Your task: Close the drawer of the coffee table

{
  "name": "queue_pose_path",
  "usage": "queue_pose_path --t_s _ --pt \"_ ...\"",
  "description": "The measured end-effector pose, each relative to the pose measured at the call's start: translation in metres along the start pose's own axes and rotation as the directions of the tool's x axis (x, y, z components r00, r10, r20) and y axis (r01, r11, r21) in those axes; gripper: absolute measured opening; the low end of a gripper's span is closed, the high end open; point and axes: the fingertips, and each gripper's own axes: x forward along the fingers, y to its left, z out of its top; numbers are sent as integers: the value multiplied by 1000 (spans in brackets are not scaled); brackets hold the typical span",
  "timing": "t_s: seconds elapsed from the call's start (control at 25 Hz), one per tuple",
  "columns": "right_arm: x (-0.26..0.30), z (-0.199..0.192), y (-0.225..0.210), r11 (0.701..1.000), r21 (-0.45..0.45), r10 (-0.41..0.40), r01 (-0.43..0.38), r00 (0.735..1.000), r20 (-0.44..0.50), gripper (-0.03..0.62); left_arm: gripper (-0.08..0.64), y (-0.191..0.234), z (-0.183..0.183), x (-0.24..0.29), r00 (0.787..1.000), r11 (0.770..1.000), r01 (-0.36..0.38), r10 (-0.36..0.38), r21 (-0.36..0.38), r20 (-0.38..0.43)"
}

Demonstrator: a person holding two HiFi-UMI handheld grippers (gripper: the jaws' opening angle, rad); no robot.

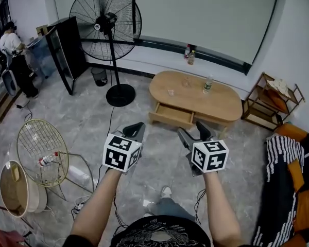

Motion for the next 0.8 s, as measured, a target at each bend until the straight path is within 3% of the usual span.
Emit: queue_pose_path --t_s 0.36,0.8 --pt "52 2 -36 999 38 -33 33 999 13 318 3 36 18 51 1000 1000 -11 11 25 15" --pt "173 24 -121 991 86 -104 102 994 16 345 3 111 43 186 999 997 33 -31 70 -33"
